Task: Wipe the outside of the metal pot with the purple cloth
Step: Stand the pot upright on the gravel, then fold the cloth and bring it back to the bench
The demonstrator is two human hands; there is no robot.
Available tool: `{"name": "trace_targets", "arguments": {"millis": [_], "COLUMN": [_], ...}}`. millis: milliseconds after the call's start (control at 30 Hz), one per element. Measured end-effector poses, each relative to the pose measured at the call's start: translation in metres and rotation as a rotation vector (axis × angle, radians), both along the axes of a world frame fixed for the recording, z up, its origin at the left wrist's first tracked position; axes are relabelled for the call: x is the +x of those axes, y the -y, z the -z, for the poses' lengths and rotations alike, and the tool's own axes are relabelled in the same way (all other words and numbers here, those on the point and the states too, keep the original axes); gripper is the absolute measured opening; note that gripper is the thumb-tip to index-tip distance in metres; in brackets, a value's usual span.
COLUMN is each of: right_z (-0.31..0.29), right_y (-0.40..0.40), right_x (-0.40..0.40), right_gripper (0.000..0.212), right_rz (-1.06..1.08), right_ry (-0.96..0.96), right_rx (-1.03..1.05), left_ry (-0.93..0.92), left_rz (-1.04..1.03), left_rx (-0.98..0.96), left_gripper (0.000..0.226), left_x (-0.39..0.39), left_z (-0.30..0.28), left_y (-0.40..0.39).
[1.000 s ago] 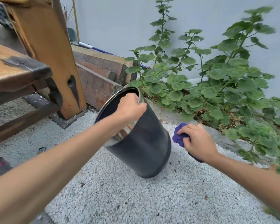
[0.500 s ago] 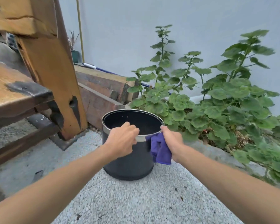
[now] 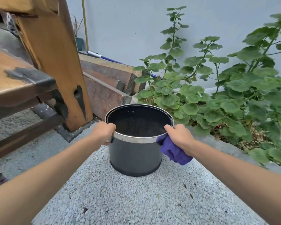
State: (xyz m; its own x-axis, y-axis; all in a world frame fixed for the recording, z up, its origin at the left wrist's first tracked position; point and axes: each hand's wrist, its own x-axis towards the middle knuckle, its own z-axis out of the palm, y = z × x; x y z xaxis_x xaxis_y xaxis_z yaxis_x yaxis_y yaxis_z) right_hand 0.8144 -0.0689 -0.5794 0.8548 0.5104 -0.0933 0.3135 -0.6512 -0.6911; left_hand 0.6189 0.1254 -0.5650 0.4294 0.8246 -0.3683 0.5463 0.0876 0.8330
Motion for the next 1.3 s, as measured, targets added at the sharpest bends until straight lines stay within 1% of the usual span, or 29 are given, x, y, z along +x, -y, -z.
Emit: {"name": "trace_targets", "arguments": {"millis": [133, 233, 333, 433, 500, 567, 667, 733, 800, 867, 933, 967, 1000, 1033, 1067, 1100, 1133, 1167, 1200, 1233, 1267, 1300], "right_z": [-0.008, -0.02, -0.037, -0.038, -0.026, -0.01, -0.004, -0.005, -0.005, -0.006, -0.009, -0.013, -0.017, -0.024, -0.031, -0.041, -0.051, -0.063, -0.074, -0.083, -0.093, -0.102], "right_y": [-0.004, -0.016, -0.033, -0.052, -0.063, -0.074, -0.088, -0.093, -0.091, -0.083, -0.07, -0.063, -0.056, -0.047, -0.038, -0.029, -0.02, -0.012, -0.004, 0.001, 0.008, 0.014], "right_x": [0.009, 0.016, 0.029, 0.041, 0.042, 0.04, 0.042, 0.044, 0.043, 0.037, 0.03, 0.027, 0.023, 0.019, 0.014, 0.009, 0.003, -0.002, -0.008, -0.014, -0.02, -0.027], "right_gripper": [0.039, 0.038, 0.036, 0.036, 0.036, 0.035, 0.034, 0.038, 0.042, 0.047, 0.053, 0.054, 0.051, 0.047, 0.04, 0.031, 0.021, 0.013, 0.006, 0.007, 0.011, 0.011], "right_rz": [-0.07, -0.09, -0.082, -0.066, -0.065, -0.056, -0.019, -0.005, 0.017, 0.022, 0.013, 0.013, 0.015, 0.011, -0.002, -0.025, -0.049, -0.077, -0.107, -0.141, -0.168, -0.188], "right_ry": [0.126, 0.219, 0.247, 0.242, 0.215, 0.174, 0.137, 0.115, 0.091, 0.062, 0.006, -0.037, -0.09, -0.158, -0.239, -0.329, -0.429, -0.529, -0.614, -0.674, -0.723, -0.764], "right_rx": [-0.056, -0.043, -0.014, -0.04, -0.096, -0.115, -0.092, -0.075, -0.05, -0.03, 0.003, 0.025, 0.054, 0.082, 0.114, 0.142, 0.177, 0.213, 0.253, 0.283, 0.314, 0.348], "left_ry": [-0.007, 0.029, -0.001, -0.051, -0.086, -0.081, -0.051, -0.029, -0.028, -0.071, -0.163, -0.208, -0.226, -0.219, -0.197, -0.157, -0.102, -0.04, 0.02, 0.066, 0.112, 0.179], "left_rz": [-0.065, -0.109, -0.089, -0.07, -0.051, -0.049, -0.096, -0.112, -0.104, -0.069, -0.092, -0.135, -0.176, -0.198, -0.184, -0.121, -0.004, 0.153, 0.325, 0.494, 0.647, 0.761], "left_rx": [0.149, 0.238, 0.332, 0.369, 0.336, 0.285, 0.244, 0.217, 0.202, 0.19, 0.176, 0.194, 0.244, 0.348, 0.498, 0.668, 0.809, 0.883, 0.865, 0.765, 0.639, 0.552], "left_gripper": [0.015, 0.012, 0.011, 0.012, 0.014, 0.019, 0.018, 0.014, 0.015, 0.029, 0.055, 0.063, 0.064, 0.059, 0.051, 0.044, 0.037, 0.033, 0.03, 0.029, 0.032, 0.041], "left_x": [0.004, 0.007, 0.02, 0.032, 0.033, 0.031, 0.033, 0.035, 0.036, 0.035, 0.033, 0.031, 0.027, 0.022, 0.015, 0.009, 0.002, -0.002, -0.004, -0.006, -0.009, -0.01], "left_z": [-0.001, -0.008, -0.029, -0.04, -0.029, -0.008, 0.005, 0.005, 0.005, 0.002, 0.0, -0.001, -0.004, -0.008, -0.01, -0.014, -0.021, -0.029, -0.038, -0.046, -0.055, -0.063], "left_y": [-0.003, -0.01, -0.025, -0.041, -0.046, -0.048, -0.058, -0.062, -0.062, -0.058, -0.05, -0.045, -0.038, -0.028, -0.018, -0.008, 0.002, 0.011, 0.019, 0.03, 0.044, 0.059]}}
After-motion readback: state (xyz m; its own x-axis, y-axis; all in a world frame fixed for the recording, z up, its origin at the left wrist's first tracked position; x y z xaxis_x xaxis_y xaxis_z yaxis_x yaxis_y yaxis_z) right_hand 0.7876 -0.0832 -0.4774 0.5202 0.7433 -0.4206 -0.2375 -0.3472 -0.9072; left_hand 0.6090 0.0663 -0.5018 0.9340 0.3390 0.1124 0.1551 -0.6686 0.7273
